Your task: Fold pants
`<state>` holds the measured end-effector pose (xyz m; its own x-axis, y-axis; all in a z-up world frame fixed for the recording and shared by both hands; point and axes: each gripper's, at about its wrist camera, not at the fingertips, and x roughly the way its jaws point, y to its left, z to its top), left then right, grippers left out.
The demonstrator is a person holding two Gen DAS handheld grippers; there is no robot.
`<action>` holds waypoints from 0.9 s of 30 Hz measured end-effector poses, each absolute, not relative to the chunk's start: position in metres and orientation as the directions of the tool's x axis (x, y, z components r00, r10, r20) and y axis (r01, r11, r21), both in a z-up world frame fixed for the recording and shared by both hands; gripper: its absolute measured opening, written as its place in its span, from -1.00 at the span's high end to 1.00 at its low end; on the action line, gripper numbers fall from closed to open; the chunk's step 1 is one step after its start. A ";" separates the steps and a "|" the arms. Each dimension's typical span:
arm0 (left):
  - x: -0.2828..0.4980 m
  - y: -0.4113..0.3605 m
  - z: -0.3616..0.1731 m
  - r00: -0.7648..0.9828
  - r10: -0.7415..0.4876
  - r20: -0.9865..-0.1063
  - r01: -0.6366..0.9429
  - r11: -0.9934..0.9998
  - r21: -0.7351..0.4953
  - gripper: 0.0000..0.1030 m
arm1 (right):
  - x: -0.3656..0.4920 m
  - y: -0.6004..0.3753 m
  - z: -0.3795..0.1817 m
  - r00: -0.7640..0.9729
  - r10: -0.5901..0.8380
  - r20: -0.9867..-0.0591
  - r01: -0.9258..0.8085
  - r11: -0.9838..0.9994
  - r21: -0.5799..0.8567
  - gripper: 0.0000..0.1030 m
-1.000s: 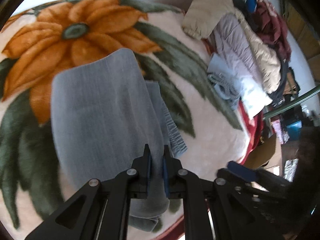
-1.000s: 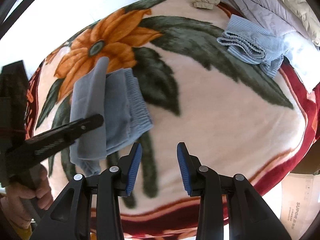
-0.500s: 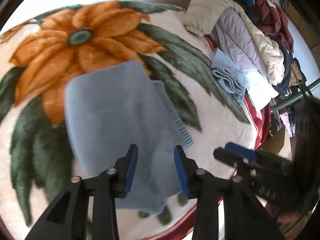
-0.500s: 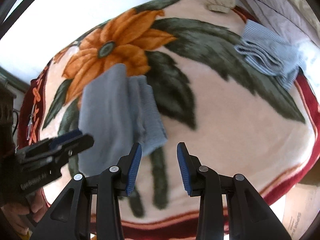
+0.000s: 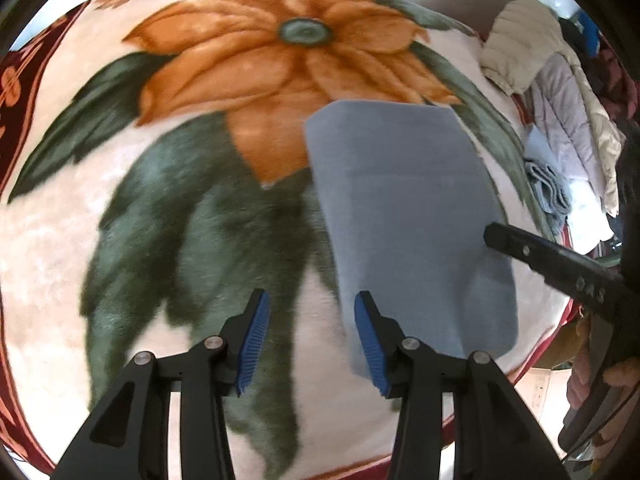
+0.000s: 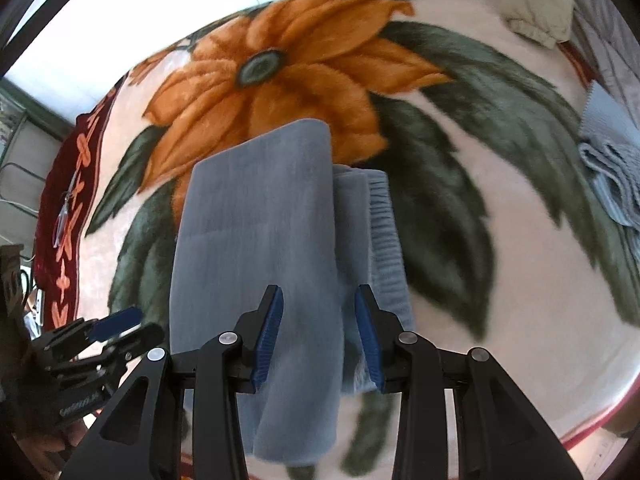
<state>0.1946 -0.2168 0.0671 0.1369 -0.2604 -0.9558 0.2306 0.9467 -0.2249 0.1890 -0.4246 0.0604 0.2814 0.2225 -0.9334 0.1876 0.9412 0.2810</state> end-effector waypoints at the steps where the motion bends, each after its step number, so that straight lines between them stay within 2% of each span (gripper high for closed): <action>1: 0.195 -0.215 0.066 0.136 -0.260 -0.956 0.225 0.948 -0.226 -0.01 | 0.193 -0.423 0.055 0.270 0.236 -0.934 0.190 0.937 0.292 0.26; 3: 0.196 -0.213 0.066 0.139 -0.258 -0.956 0.213 0.951 -0.226 -0.09 | 0.196 -0.422 0.051 0.264 0.264 -0.928 0.189 0.929 0.319 0.37; 4: 0.197 -0.212 0.066 0.139 -0.259 -0.956 0.210 0.951 -0.227 -0.11 | 0.195 -0.421 0.053 0.275 0.261 -0.925 0.189 0.929 0.318 0.73; 8: 0.201 -0.212 0.066 0.137 -0.262 -0.955 0.204 0.951 -0.232 -0.11 | 0.188 -0.419 0.076 0.326 0.261 -0.909 0.165 0.931 0.327 0.82; 13: 0.206 -0.217 0.067 0.133 -0.277 -0.952 0.205 0.947 -0.247 -0.15 | 0.171 -0.427 0.104 0.380 0.198 -0.904 0.155 0.949 0.273 0.82; 21: 0.213 -0.242 0.060 0.119 -0.336 -0.934 0.206 0.929 -0.307 -0.23 | 0.176 -0.449 0.051 0.309 0.149 -0.939 0.183 0.960 0.213 0.80; 24: 0.215 -0.250 0.050 0.115 -0.340 -0.933 0.204 0.928 -0.313 -0.28 | 0.179 -0.454 0.041 0.305 0.130 -0.944 0.177 0.966 0.190 0.64; 26: 0.217 -0.253 0.042 0.103 -0.344 -0.933 0.189 0.928 -0.321 -0.28 | 0.178 -0.459 0.042 0.298 0.130 -0.946 0.185 0.964 0.191 0.43; 27: 0.219 -0.253 0.038 0.097 -0.351 -0.931 0.172 0.928 -0.332 -0.28 | 0.176 -0.463 0.045 0.293 0.138 -0.946 0.201 0.959 0.202 0.40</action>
